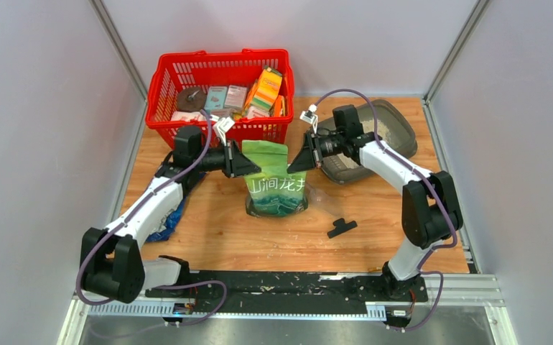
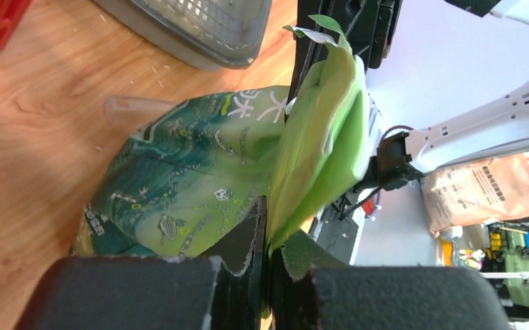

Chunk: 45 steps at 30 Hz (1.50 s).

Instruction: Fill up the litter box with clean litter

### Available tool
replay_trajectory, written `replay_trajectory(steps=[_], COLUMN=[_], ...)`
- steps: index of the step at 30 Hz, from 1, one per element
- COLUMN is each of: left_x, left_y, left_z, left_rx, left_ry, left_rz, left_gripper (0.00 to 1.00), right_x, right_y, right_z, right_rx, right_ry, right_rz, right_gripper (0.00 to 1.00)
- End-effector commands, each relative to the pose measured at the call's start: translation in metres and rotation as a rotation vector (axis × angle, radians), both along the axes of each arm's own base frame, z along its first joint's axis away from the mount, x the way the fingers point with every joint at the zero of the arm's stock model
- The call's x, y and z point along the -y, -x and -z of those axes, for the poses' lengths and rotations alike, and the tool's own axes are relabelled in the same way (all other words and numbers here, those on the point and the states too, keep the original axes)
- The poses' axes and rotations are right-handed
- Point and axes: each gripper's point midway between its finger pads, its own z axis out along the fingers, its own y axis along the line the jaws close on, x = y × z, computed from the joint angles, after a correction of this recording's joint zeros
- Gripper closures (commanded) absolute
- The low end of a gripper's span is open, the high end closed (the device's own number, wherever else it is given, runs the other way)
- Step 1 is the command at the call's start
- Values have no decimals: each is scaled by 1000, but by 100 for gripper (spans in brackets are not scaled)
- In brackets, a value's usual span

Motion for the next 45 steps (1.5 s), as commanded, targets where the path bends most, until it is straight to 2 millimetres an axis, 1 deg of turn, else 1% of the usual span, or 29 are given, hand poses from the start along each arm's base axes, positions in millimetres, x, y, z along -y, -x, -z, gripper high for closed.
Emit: replay_trajectory(steps=[1,3,4,7,8,10,11,12,14,15,18,20,22,24,28,29,31,32,34,36,37,38,39,40,41,42,43,44,45], left_x=[-12,-13,-13,-14,-13,-17,-17,-18,-23,-23,-21,-22,-24,-24,-27,-27,-28,-29,-30,-31,-32,-33,-34,-37,-39,-41,-45,-51,-55], left_y=[2,3,4,11,19,24,31,33,37,38,42,37,40,38,38,39,40,41,39,37,38,36,36,41,40,43,58,59,63], left_z=[-4,2,2,5,3,0,0,-4,-3,-8,-6,-7,4,9,22,29,42,49,54,49,46,36,31,28,15,8,8,-6,-12], left_rx=[-9,-14,-17,-47,-54,-80,-130,-165,-261,-310,-535,-557,-640,-657,-718,-748,-804,-837,-834,-775,-756,-672,-637,-632,-499,-429,-438,-229,-134], left_ry=[22,19,19,26,37,52,70,87,106,122,183,206,180,172,140,133,121,114,102,92,87,76,66,52,25,-1,-44,-107,-151], left_rz=[-91,-99,-98,-77,-44,-36,-7,-1,19,24,54,29,-15,-46,-90,-95,-123,-135,-153,-141,-134,-114,-104,-97,-60,-34,-14,29,56], left_gripper=[90,90,95,100,100,100,100,100,100,100,100,100,100,100,100,100,100,98,87,80,78,76,73,71,70,68,67,66,61], right_x=[13,13,13,14,15,17,19,20,25,26,28,29,29,27,24,23,22,21,20,19,18,18,18,18,17,18,18,17,16], right_y=[34,34,33,33,34,36,35,33,30,31,34,37,36,34,30,31,27,27,22,21,19,20,19,20,21,22,21,21,20], right_z=[-23,-16,-13,-14,-17,-25,-31,-38,-43,-45,-41,-32,-23,-15,-10,-10,-1,1,6,6,6,5,5,4,2,2,2,3,4], right_rx=[-48,-67,-77,-131,-138,-146,-156,-185,-247,-316,-446,-535,-620,-682,-706,-710,-751,-783,-804,-860,-857,-873,-884,-883,-882,-883,-882,-886,-891], right_ry=[-44,-29,-24,-30,-36,-53,-65,-68,-70,-62,-36,-13,17,30,30,28,49,57,54,61,57,57,57,56,55,56,59,61,64], right_rz=[-126,-122,-120,-121,-122,-130,-132,-127,-113,-108,-91,-80,-53,-41,-41,-50,-31,-30,-23,-18,-19,-19,-19,-24,-34,-35,-35,-31,-30], right_gripper=[100,100,100,100,100,100,100,100,100,100,100,100,100,100,100,100,100,100,100,100,100,100,100,100,100,100,100,100,100])
